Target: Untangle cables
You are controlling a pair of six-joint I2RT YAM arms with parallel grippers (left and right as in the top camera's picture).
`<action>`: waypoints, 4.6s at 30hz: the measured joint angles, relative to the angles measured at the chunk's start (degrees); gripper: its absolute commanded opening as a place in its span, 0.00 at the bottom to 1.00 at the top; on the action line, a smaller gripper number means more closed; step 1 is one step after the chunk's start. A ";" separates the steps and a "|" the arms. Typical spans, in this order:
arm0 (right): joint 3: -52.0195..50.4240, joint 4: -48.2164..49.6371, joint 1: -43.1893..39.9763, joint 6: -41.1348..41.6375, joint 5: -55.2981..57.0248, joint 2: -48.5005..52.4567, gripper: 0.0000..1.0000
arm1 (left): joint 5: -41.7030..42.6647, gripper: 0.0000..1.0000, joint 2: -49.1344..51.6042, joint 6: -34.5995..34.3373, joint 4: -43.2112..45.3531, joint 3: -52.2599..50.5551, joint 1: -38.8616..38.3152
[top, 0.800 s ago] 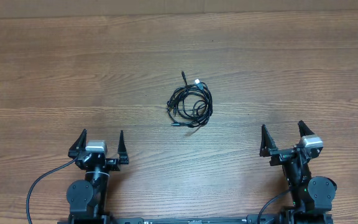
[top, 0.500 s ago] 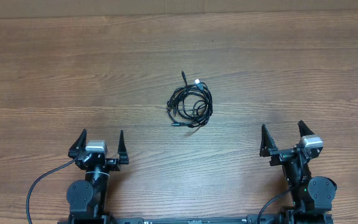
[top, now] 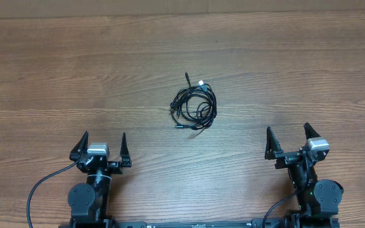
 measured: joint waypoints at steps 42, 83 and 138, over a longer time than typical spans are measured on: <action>-0.02 0.00 -0.02 0.00 0.00 0.00 1.00 | 0.00 0.99 0.00 0.00 0.00 0.00 0.00; -0.02 0.00 -0.02 0.00 0.00 0.00 1.00 | 0.00 1.00 0.00 0.00 0.02 0.00 0.00; -0.02 -0.02 0.00 -0.02 -0.02 0.00 1.00 | -2.99 0.99 0.00 1.68 1.77 -0.02 0.00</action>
